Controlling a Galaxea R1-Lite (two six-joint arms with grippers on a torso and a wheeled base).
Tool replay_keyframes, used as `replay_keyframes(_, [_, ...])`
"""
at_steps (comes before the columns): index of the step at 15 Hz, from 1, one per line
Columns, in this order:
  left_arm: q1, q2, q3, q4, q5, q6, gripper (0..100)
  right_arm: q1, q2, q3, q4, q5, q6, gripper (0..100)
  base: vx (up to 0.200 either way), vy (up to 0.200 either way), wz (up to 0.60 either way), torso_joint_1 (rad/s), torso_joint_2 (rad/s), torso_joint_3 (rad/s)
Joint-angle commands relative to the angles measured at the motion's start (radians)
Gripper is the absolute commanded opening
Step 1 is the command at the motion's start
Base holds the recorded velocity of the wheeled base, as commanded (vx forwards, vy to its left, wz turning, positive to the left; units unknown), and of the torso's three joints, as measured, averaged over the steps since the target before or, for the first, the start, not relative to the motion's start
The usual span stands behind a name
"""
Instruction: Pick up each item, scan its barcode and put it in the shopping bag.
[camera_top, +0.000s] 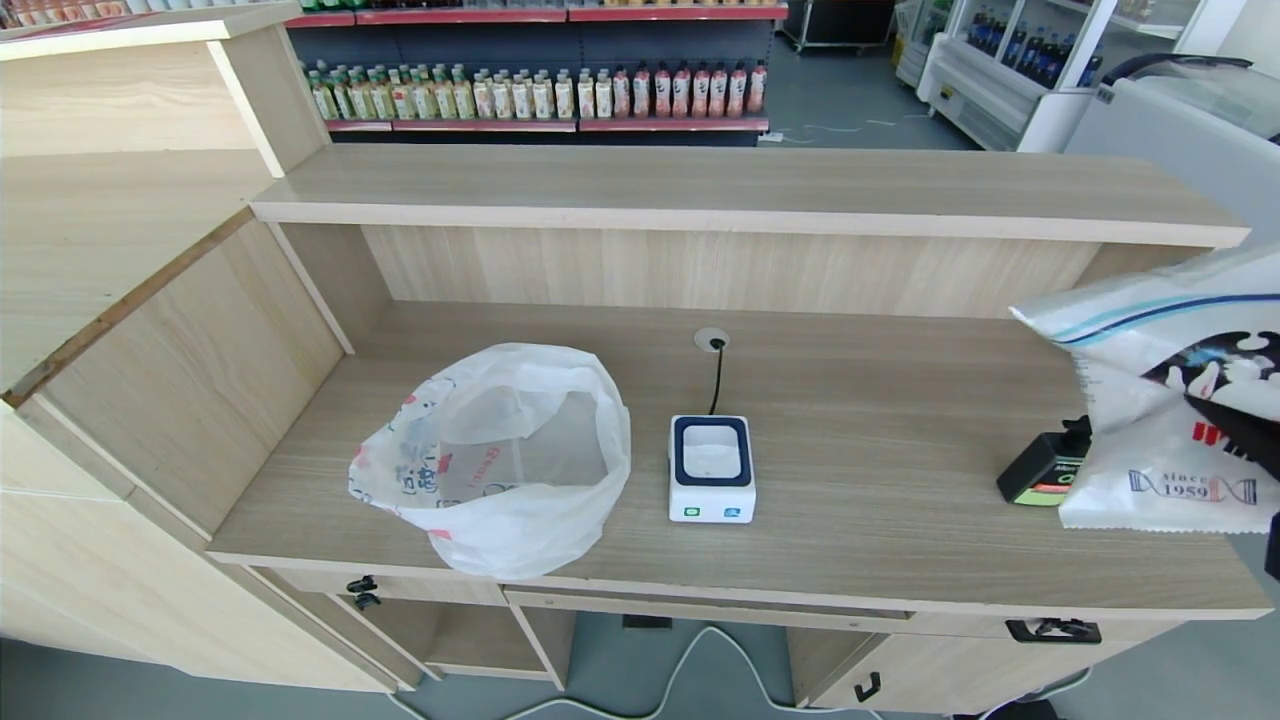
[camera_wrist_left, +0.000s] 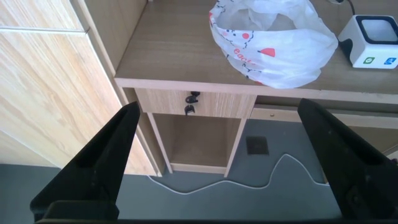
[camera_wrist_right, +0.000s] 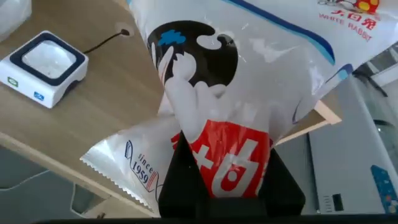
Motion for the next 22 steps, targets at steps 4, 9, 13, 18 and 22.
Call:
replay_keyframes(4, [0.0,0.0,0.0,0.0,0.0,0.001,100,-0.173,0.067,-0.363,0.629,0.036,0.413,0,0.0,0.0,0.0,0.0,0.0,0.0])
replay_keyframes(9, [0.0,0.0,0.0,0.0,0.0,0.0,100,-0.448,0.182,-0.49,0.725,0.382,0.516,0,0.0,0.0,0.0,0.0,0.0,0.0])
replay_keyframes(13, [0.0,0.0,0.0,0.0,0.0,0.0,100,-0.598,0.301,-0.548,0.684,0.628,0.519,0,0.0,0.0,0.0,0.0,0.0,0.0])
replay_keyframes(18, [0.0,0.0,0.0,0.0,0.0,0.0,100,-0.619,0.363,-0.545,0.597,0.824,0.499,0,0.0,0.0,0.24,0.0,0.0,0.001])
replay_keyframes(22, [0.0,0.0,0.0,0.0,0.0,0.0,100,-0.613,0.37,-0.528,0.575,0.911,0.495,0,0.0,0.0,0.6,0.007,0.0,0.002])
